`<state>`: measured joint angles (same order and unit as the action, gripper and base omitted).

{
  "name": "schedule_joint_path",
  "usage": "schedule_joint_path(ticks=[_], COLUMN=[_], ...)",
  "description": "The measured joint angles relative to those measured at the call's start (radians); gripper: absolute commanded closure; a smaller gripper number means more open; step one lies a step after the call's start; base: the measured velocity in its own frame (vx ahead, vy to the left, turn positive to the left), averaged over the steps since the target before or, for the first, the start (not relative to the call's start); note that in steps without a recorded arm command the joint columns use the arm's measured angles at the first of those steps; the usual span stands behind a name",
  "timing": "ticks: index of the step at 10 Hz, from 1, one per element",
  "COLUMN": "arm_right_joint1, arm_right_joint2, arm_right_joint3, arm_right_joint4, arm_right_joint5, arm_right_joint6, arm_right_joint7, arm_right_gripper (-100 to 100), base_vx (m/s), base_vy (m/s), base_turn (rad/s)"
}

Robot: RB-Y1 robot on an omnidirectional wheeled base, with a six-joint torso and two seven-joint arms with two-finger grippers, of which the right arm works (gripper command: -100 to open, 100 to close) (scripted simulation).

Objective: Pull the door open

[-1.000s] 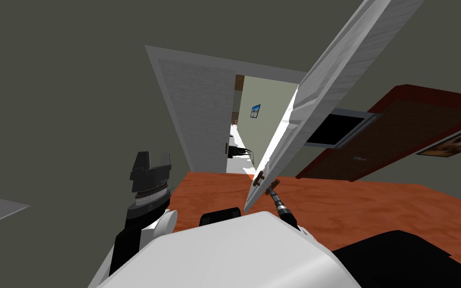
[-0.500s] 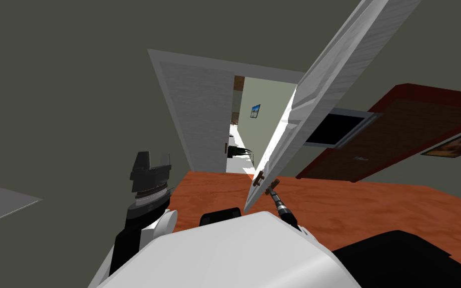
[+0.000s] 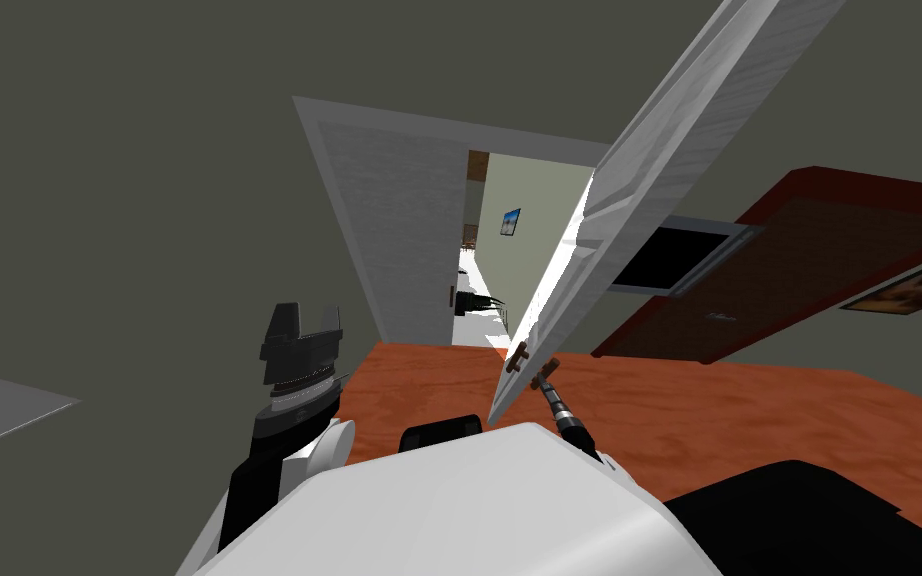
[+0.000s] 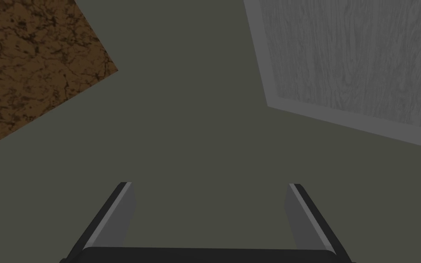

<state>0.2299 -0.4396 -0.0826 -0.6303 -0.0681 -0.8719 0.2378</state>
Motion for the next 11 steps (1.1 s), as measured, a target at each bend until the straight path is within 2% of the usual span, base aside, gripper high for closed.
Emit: schedule_joint_path(ticks=[2,4,7,9,11], arm_right_joint1=[-0.014,-0.021,-0.016,-0.022,-0.010], arm_right_joint2=[0.000,-0.006,-0.009,-0.010,-0.007], arm_right_joint3=[0.001,0.008,0.010,0.011,0.009], arm_right_joint4=[0.028,0.037,0.031,0.045,0.018], arm_right_joint5=[0.000,0.003,0.005,0.005,0.004], arm_right_joint6=[-0.013,-0.021,-0.019,-0.028,-0.013], arm_right_joint7=[-0.002,-0.008,-0.006,-0.008,-0.006], arm_right_gripper=[100,100,100,100,100], base_vx=[-0.027,-0.056,0.000,0.003,0.000], base_vy=[-0.024,-0.056,-0.006,0.003,0.000], base_turn=[0.010,0.024,-0.001,-0.003,0.000])
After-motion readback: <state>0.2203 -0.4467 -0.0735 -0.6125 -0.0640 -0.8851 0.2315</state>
